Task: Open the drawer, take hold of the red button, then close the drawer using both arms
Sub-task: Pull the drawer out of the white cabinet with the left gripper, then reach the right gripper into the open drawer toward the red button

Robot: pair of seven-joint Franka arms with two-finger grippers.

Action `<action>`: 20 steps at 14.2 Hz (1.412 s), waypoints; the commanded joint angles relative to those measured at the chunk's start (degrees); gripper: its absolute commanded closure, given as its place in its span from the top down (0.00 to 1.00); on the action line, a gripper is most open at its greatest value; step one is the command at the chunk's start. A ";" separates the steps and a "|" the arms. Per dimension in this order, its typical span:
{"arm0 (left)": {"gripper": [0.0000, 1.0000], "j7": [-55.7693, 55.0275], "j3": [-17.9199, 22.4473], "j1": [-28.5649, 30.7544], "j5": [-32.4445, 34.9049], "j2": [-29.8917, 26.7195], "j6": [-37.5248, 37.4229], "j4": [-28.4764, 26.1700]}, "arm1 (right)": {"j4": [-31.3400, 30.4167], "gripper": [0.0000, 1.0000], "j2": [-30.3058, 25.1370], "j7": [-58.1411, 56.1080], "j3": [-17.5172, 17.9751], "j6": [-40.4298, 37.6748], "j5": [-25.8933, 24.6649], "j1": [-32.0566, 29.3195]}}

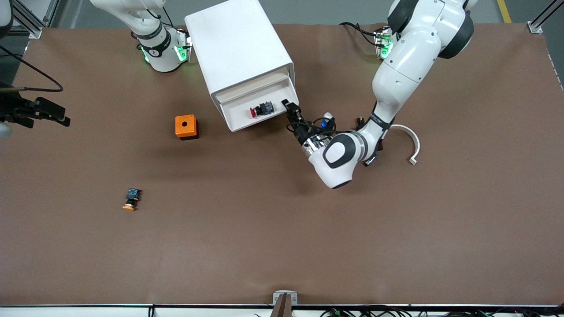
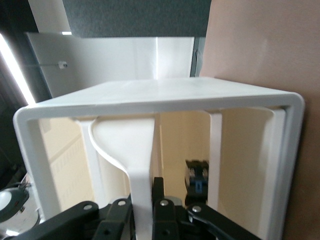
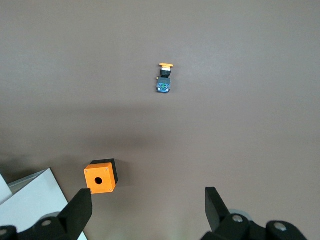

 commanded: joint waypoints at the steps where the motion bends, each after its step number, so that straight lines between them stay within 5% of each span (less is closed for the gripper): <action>1: 0.11 -0.27 -0.43 3.19 -2.30 0.18 0.17 1.53 | 2.88 1.00 4.81 -0.63 0.36 -0.16 -0.56 -0.81; 6: 0.12 -0.45 -0.43 5.05 -3.36 0.27 0.52 2.50 | 3.67 1.00 7.73 -0.45 0.36 -0.25 -2.05 -0.81; 8: 0.21 -0.27 -0.43 5.14 -3.27 0.27 0.79 2.50 | 3.67 1.00 8.17 -0.01 0.36 -0.16 -2.23 -0.72; 9: 0.31 0.34 -0.43 5.14 -3.27 0.27 0.79 2.50 | 3.67 1.00 8.08 0.60 0.36 -0.51 -2.05 -0.72; 12: 0.84 7.77 -0.34 5.92 -3.18 0.18 0.88 2.76 | 3.50 1.00 7.99 11.11 0.80 -1.82 -1.09 0.85; 14: 0.99 14.99 -0.34 6.80 -2.92 0.18 1.14 3.90 | 3.50 1.00 7.73 18.84 0.89 -2.70 -1.00 3.75; 20: 0.99 39.59 3.69 7.07 -2.74 -0.17 2.19 11.01 | 3.50 1.00 7.47 45.65 0.89 -2.27 2.60 14.55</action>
